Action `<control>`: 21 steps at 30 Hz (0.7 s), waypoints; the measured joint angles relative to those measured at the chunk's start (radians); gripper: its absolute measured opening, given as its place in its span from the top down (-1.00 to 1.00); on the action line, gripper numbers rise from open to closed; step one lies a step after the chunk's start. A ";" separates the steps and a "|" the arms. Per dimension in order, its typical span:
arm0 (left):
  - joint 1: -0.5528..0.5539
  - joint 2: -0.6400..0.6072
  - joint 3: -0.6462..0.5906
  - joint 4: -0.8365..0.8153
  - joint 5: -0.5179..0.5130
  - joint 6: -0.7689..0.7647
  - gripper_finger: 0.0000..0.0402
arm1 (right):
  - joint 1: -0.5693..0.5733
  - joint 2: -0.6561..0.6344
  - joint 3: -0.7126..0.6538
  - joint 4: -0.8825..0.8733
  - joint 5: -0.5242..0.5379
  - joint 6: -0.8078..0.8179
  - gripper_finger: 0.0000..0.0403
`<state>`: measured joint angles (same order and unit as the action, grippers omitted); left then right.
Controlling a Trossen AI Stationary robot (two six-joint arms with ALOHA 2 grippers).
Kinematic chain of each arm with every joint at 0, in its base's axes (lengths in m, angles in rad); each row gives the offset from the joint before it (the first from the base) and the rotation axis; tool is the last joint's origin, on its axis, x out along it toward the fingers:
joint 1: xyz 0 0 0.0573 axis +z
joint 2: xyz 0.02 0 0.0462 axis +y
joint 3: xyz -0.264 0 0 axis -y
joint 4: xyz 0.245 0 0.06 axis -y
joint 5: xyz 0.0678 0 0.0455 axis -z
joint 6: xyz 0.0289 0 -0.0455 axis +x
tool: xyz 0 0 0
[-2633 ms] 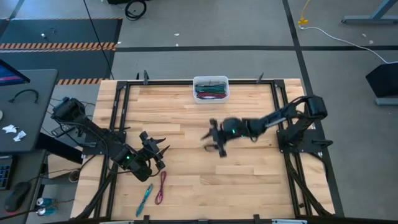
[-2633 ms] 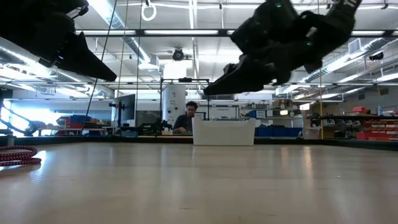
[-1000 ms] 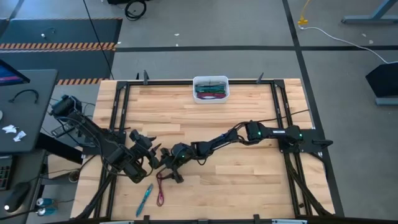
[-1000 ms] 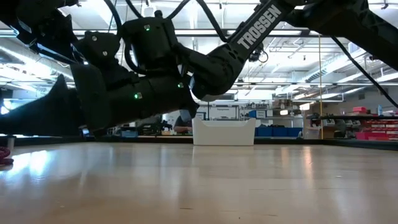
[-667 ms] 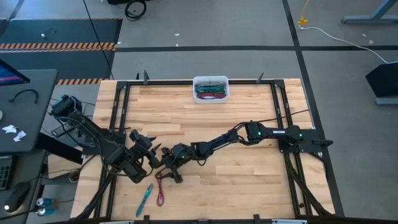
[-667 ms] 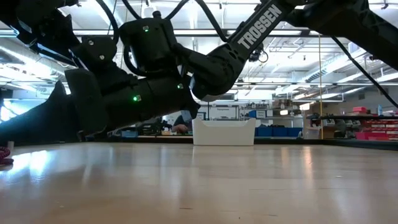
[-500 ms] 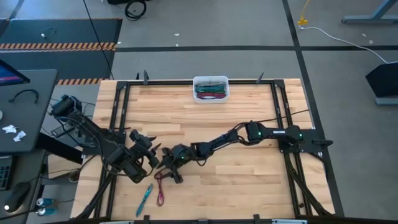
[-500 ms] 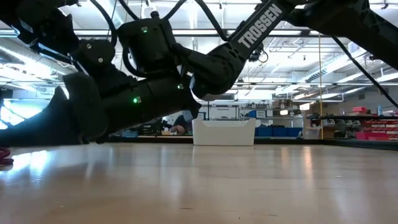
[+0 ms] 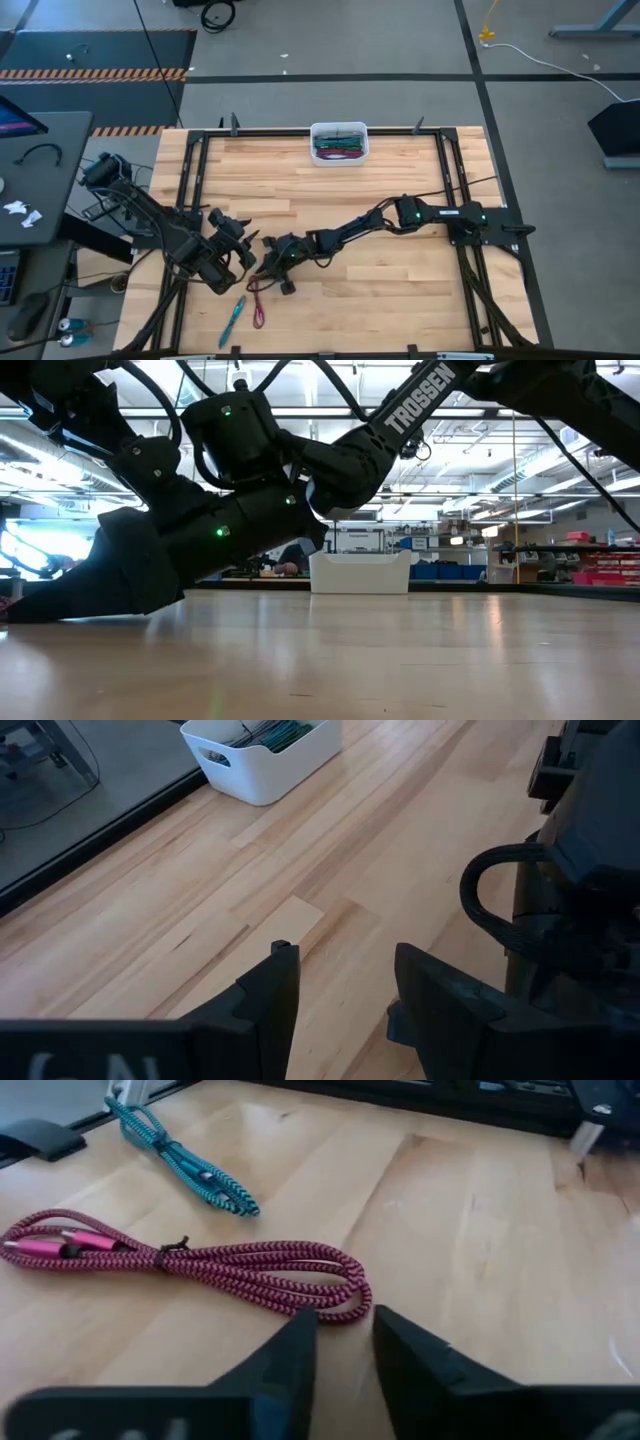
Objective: Pick and place USB-C Cables
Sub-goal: Put the pink charger cable into the white bin
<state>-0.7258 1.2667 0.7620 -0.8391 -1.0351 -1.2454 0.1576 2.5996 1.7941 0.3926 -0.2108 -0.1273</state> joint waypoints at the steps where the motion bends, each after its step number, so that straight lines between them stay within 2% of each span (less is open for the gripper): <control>1: 0.000 0.000 0.000 0.000 0.000 0.000 0.14 | 0.000 0.000 -0.001 0.000 0.001 -0.005 0.53; 6: 0.000 0.000 0.000 0.000 0.001 0.000 0.14 | 0.000 -0.004 -0.001 -0.021 0.017 -0.012 0.94; 11: -0.001 0.000 0.000 0.000 0.040 -0.001 0.14 | 0.017 -0.068 -0.045 -0.103 0.106 -0.012 0.97; 14: -0.007 -0.001 0.000 -0.002 0.044 -0.001 0.14 | 0.020 -0.167 -0.201 -0.072 0.163 -0.007 0.98; 19: -0.030 -0.001 0.031 0.021 0.053 0.015 0.14 | 0.017 -0.419 -0.601 0.099 0.300 0.042 0.99; 21: -0.047 0.000 0.036 0.096 0.104 0.072 0.14 | 0.016 -0.521 -0.750 0.176 0.348 0.055 0.99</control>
<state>-0.7728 1.2667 0.7982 -0.7432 -0.9315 -1.1732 0.1738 2.0784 1.0444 0.5683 0.1370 -0.0721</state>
